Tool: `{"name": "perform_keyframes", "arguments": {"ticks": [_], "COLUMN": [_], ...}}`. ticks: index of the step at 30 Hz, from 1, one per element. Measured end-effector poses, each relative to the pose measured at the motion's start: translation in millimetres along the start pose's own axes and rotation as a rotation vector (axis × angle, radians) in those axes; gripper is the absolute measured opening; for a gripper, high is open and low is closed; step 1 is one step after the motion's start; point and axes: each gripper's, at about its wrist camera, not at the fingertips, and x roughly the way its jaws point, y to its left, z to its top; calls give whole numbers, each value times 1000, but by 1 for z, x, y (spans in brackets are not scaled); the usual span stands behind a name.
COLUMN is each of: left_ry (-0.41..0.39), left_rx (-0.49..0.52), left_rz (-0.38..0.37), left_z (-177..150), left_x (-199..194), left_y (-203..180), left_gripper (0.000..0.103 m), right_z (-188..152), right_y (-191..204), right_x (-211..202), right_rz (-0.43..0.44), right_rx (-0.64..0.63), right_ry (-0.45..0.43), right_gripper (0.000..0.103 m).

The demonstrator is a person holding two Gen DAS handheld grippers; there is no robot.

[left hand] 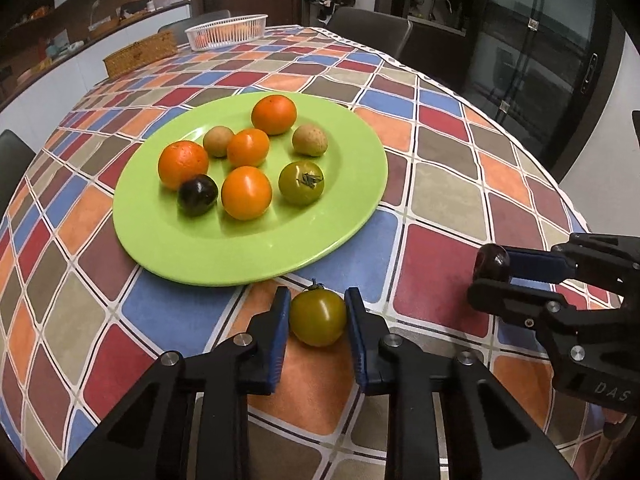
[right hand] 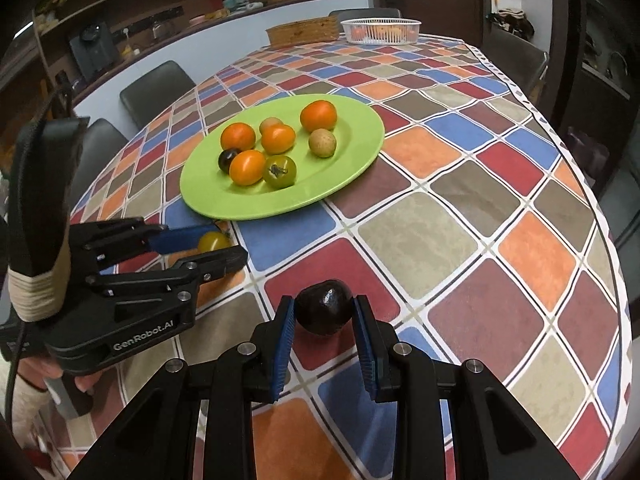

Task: Organize fruits
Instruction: 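Grasp the green tomato with the left tool while the right tool grasps the dark plum, then lower the tomato onto the green plate with the left tool while the right tool releases the plum there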

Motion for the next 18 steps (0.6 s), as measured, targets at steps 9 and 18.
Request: {"name": "perform_keyframes", "arguments": {"ticks": [9, 18], "left_ry": [-25, -124], "left_rx": [-33, -27], "left_rz": [-38, -47], "left_z": [-1, 12], "left_x": [-18, -58], "left_y": [3, 7], "left_gripper": [27, 27], "right_z": [5, 21], "right_y": [4, 13], "right_x": [-8, -29], "right_rz": [13, 28], "right_rx": [-5, -24], "right_ry": [-23, -89], "right_gripper": [30, 30]}}
